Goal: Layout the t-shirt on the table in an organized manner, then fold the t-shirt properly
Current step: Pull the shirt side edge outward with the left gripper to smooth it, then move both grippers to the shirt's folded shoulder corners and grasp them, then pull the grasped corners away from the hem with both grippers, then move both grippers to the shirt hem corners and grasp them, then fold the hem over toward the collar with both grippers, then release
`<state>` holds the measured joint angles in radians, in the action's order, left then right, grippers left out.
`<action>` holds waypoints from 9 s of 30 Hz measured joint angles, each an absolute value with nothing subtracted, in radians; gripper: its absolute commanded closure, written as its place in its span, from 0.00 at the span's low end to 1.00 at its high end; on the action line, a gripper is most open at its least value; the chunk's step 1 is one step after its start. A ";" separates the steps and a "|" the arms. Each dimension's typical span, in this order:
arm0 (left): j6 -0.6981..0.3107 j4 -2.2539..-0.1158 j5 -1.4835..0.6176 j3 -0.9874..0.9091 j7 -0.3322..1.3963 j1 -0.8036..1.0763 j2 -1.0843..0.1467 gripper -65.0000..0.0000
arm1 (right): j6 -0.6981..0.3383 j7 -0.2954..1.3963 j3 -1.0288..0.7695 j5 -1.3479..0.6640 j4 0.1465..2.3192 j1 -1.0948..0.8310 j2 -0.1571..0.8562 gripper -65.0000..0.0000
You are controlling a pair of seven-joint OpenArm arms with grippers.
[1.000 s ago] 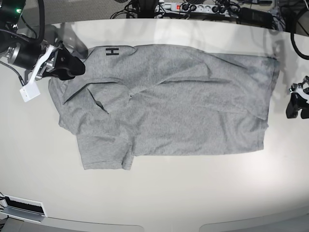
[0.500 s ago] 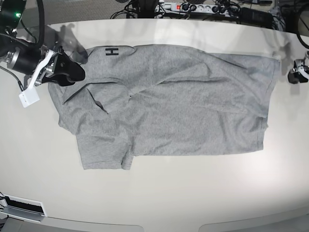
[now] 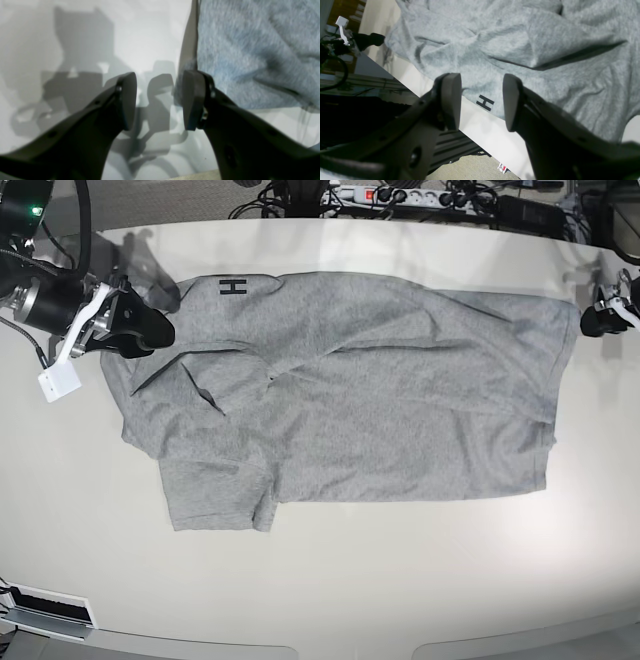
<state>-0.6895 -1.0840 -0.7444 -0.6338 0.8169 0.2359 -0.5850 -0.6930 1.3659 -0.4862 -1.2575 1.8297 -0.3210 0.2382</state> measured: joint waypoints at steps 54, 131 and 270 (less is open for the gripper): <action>-0.663 -1.436 -0.417 -0.092 0.729 0.155 -0.601 1.00 | -0.606 0.715 0.030 -0.158 1.439 -0.155 0.355 1.00; -0.590 -1.289 -0.943 -0.481 0.851 0.092 -0.693 1.00 | -0.550 1.046 0.031 -0.446 1.879 -0.387 0.487 1.00; -0.690 -0.607 -1.175 -0.171 1.227 -0.582 -0.637 1.00 | -0.693 1.340 -0.178 -0.900 1.286 0.311 0.366 1.00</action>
<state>-0.6899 -0.6071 -1.1748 -0.1715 1.2270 -0.5819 -0.6373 -0.6926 1.3399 -0.1783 -0.8997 1.2858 0.3107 0.3660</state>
